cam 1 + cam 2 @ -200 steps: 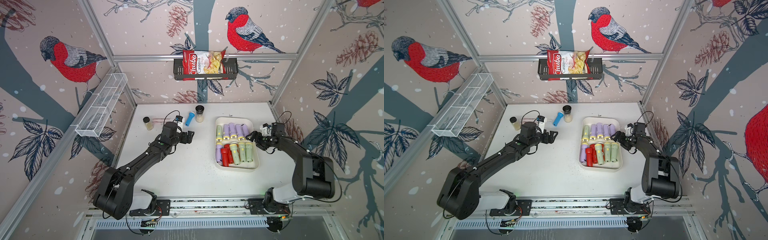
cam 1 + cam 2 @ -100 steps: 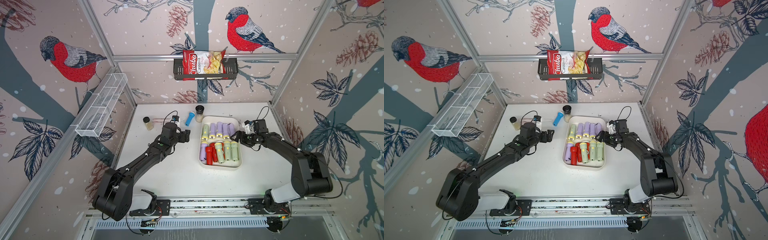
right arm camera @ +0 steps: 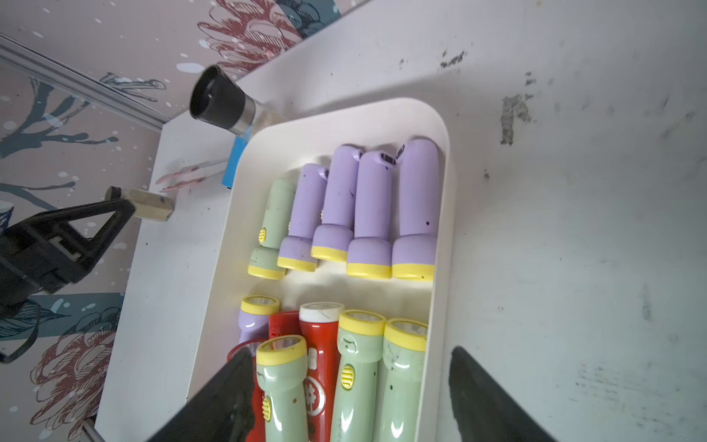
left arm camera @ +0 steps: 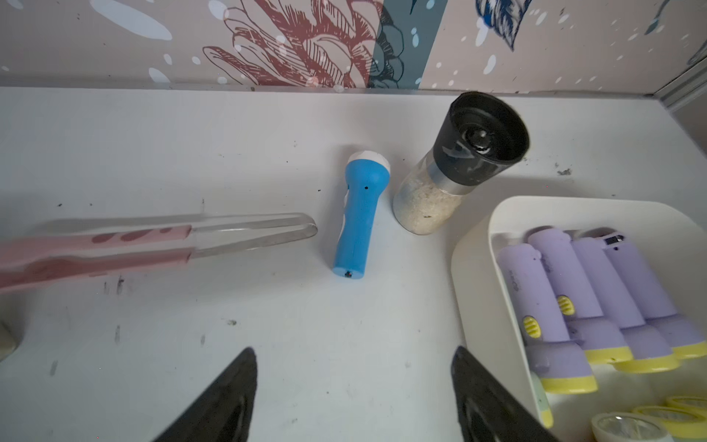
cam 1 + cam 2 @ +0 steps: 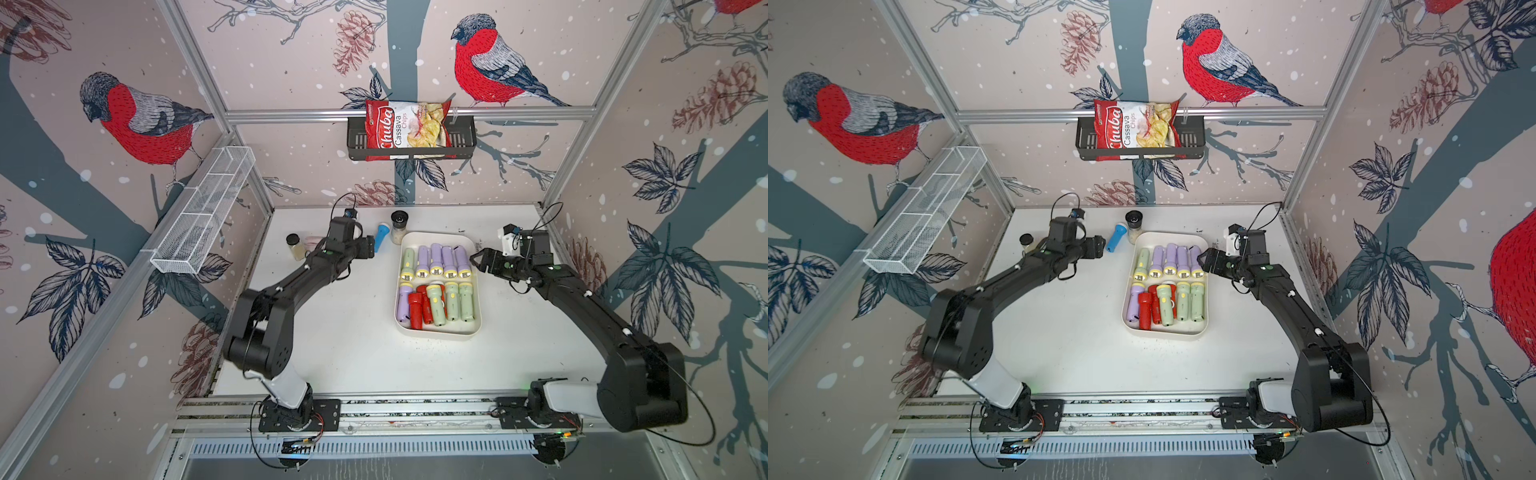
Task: Put the flashlights into the storage boxes
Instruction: Move the storage box to the center of the board, then pick up the flashlight from the center of the board.
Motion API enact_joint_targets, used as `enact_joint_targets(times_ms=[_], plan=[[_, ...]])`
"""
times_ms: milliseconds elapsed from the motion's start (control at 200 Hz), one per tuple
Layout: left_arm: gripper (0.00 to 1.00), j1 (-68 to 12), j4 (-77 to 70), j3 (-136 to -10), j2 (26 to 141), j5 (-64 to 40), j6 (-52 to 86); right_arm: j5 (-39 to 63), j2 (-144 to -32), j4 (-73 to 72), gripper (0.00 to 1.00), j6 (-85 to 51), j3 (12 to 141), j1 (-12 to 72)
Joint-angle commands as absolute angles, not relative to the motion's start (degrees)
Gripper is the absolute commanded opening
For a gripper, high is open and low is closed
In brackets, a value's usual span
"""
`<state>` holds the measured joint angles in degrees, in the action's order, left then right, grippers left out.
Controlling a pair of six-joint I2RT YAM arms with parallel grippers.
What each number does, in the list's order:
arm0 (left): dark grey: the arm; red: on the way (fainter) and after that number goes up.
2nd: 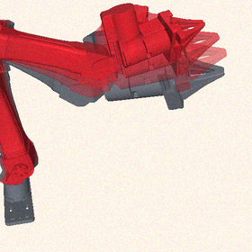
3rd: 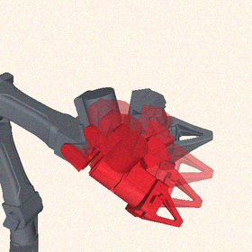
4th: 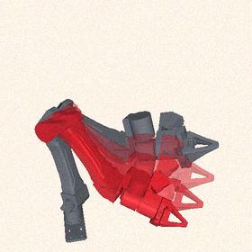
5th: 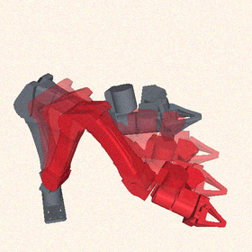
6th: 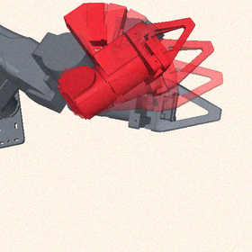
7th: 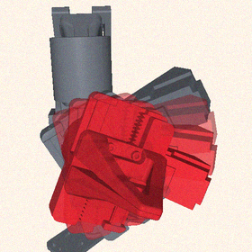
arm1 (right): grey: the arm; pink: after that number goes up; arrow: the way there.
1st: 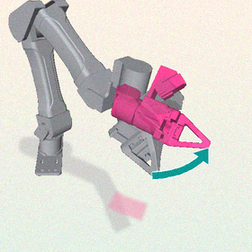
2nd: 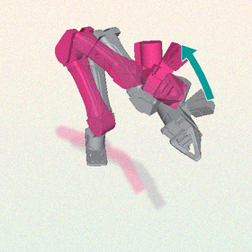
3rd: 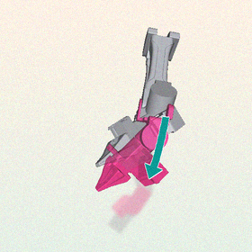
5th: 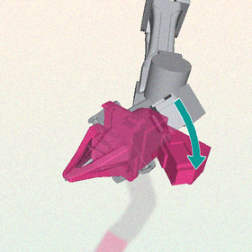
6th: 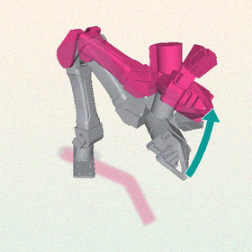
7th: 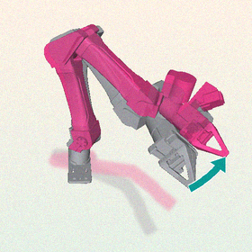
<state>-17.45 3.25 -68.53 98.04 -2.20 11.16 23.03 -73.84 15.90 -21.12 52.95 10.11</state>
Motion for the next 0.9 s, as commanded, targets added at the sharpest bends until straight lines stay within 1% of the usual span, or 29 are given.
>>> enact_joint_targets(times_ms=[0, 140, 330, 595, 760, 891], plan=[[0.77, -17.32, 11.55, -75.55, 103.7, -5.76, 7.62, 21.13, -71.32, 14.27, 0.79, -20.31, 52.84, 10.26], [0.73, -17.32, 15.12, -84.18, 110.79, -6.76, 6.94, 19.88, -67.72, 13.58, 0.79, -20.11, 52.0, 10.29], [0.7, -17.48, 20.04, -94.43, 118.82, -6.07, 5.65, 19.71, -65.96, 12.08, 0.79, -19.99, 50.13, 10.2], [0.67, -17.84, 24.11, -103.98, 126.69, -5.84, 4.88, 20.29, -67.97, 10.48, 0.79, -19.74, 49.91, 10.11], [0.67, -18.94, 24.81, -107.36, 130.12, -5.37, 4.89, 20.74, -70.18, 11.58, 0.79, -18.7, 51.3, 10.02], [0.64, -19.52, 26.39, -110.37, 133.06, -3.95, 4.94, 21.07, -70.79, 12.29, 0.78, -18.06, 51.6, 9.85]])
